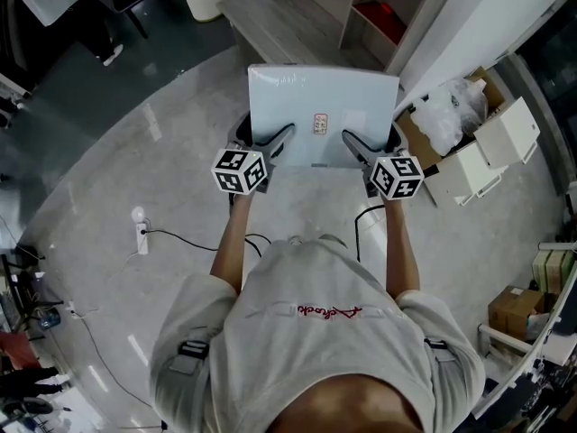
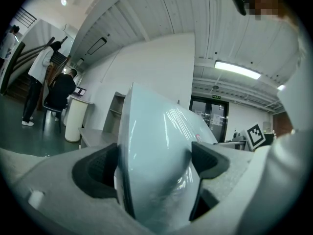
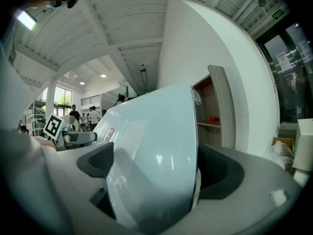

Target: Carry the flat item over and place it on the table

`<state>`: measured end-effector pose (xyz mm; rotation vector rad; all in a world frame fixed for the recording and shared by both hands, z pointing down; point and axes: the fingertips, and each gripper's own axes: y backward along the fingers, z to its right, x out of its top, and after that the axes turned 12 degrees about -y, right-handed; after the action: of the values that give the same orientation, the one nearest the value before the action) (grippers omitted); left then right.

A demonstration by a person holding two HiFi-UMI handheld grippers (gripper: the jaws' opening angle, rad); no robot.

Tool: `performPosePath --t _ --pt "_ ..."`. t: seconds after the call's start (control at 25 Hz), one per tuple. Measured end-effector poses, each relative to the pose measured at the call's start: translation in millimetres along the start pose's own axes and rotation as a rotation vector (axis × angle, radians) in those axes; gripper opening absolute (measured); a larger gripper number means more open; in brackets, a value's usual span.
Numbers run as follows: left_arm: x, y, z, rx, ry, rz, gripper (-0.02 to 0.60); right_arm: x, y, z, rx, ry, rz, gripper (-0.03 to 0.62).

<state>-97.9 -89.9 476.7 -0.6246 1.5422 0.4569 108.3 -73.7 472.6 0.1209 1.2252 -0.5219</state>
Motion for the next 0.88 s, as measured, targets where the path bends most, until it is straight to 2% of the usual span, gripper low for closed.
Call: performPosePath --t 0.6,0.88 --pt "-18 -53 -23 -0.011 0.010 -0.035 0.482 -4 -42 41 -0.016 -0.028 -0.020 0.550" --pt "-11 -98 -54 0.011 0.006 -0.037 0.482 16 -92 68 0.006 -0.028 -0.023 0.549"
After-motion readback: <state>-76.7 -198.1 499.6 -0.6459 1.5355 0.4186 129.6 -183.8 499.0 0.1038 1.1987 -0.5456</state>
